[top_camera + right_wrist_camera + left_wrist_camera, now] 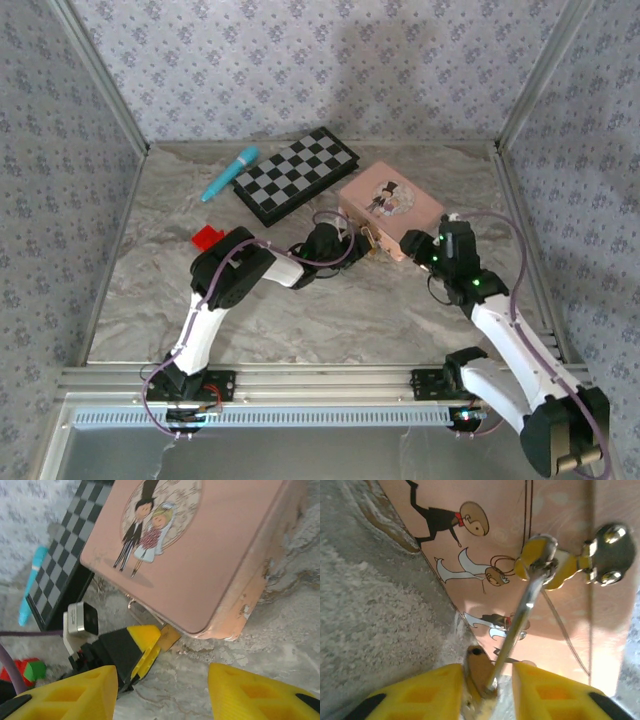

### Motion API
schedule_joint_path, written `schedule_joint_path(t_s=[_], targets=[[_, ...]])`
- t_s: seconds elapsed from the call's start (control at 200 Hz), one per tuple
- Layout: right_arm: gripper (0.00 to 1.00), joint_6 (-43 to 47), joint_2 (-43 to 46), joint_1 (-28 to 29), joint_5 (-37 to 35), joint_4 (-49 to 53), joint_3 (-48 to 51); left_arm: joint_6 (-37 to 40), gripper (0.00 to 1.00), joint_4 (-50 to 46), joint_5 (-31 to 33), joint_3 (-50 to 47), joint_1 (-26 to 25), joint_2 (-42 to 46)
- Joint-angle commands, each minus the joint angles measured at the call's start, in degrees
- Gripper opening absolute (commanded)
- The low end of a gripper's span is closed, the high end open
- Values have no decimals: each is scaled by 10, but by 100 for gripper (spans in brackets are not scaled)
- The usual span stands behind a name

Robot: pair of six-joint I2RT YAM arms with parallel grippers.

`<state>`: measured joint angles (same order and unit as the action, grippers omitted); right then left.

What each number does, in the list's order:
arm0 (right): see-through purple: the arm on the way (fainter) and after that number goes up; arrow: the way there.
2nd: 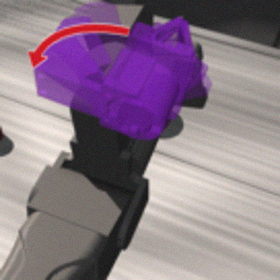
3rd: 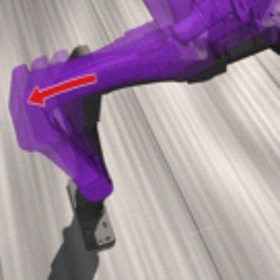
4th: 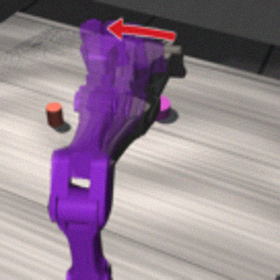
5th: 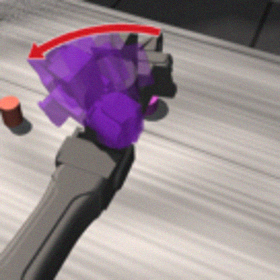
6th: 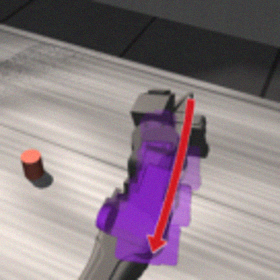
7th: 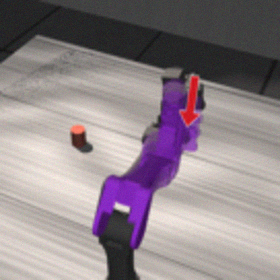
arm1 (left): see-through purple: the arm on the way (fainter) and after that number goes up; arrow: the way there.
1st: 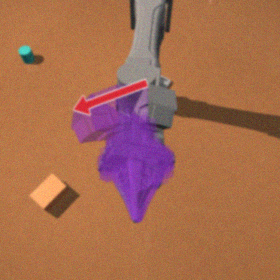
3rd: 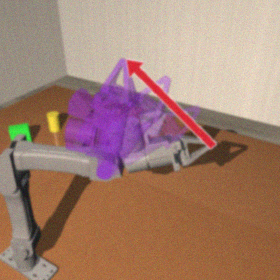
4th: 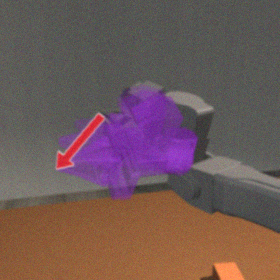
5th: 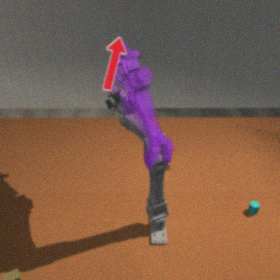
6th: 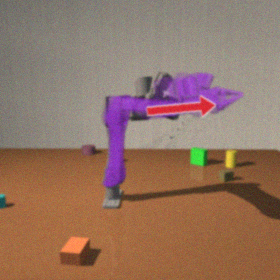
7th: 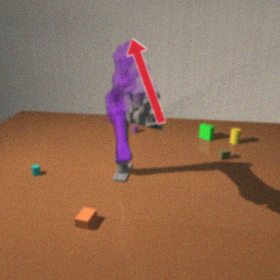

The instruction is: Unlock the padlock with the key

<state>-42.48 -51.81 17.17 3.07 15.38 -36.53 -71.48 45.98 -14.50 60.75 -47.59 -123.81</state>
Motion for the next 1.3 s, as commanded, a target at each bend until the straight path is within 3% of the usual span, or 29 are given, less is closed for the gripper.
schedule_joint_path(t_s=[0.0,0.235,0.51,0.7,0.85,1.294], targets=[[52,81,-35,41,-47,66,-56,8,38,-56,-7,-32,14,32],[53,144,-150,163,-143,144,-165,28,52,-68,2,-125,58,125],[55,179,-330,253,-226,273,-303,57,55,-100,5,-211,142,220],[54,192,-459,274,-296,361,-393,91,54,-140,-3,-204,180,249],[54,216,-528,277,-326,365,-421,108,54,-164,4,-192,188,264],[51,252,-604,247,-363,296,-405,115,54,-169,14,-195,189,285]])
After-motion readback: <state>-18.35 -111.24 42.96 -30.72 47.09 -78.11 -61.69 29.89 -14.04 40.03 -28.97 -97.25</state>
